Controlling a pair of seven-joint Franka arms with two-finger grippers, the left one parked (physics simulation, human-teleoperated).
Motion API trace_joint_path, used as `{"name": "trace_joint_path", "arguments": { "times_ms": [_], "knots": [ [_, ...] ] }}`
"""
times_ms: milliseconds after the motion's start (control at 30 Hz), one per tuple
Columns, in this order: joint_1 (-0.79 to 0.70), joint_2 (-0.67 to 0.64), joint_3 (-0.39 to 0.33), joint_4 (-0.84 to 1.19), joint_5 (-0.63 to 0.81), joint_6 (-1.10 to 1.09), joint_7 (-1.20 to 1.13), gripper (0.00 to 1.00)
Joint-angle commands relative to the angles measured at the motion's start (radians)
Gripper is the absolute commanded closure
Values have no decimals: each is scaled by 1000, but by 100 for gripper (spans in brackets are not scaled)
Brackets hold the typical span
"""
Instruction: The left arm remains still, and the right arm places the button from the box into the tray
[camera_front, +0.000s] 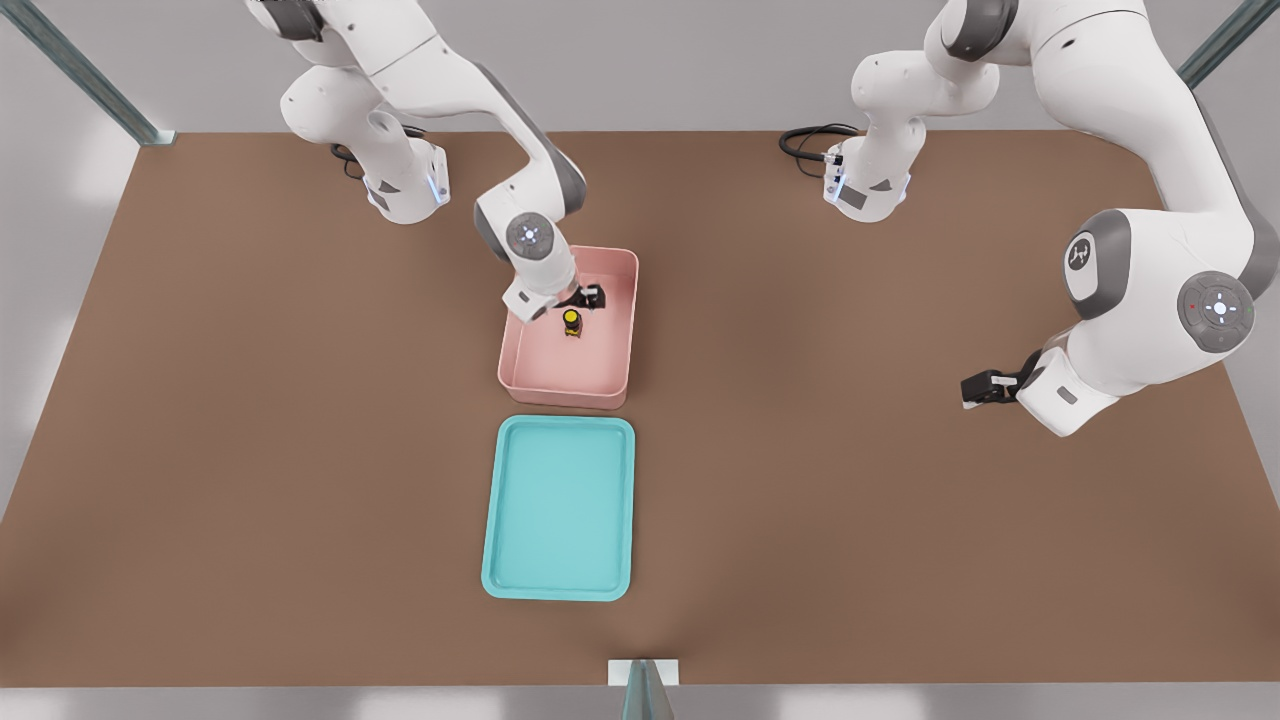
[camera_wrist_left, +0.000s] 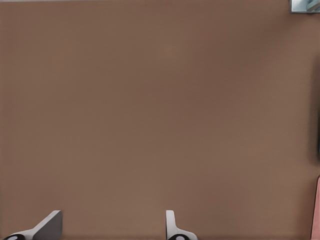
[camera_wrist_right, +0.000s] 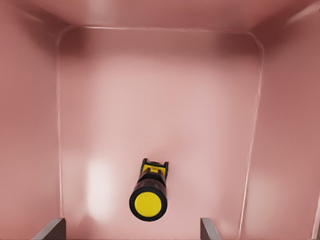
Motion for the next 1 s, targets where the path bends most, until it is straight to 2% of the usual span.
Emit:
{"name": "trace_joint_path", "arguments": {
  "times_ms": [0, 533, 767, 833, 967],
  "knots": [
    [0, 13, -2, -4, 2, 91, 347, 0],
    [34, 106, -2, -7, 5, 152, 347, 0],
    [34, 105, -2, -21, 0, 149, 347, 13],
    [32, 103, -3, -32, -7, 149, 346, 14],
    [32, 103, -3, -39, -12, 148, 347, 26]
  ]
}}
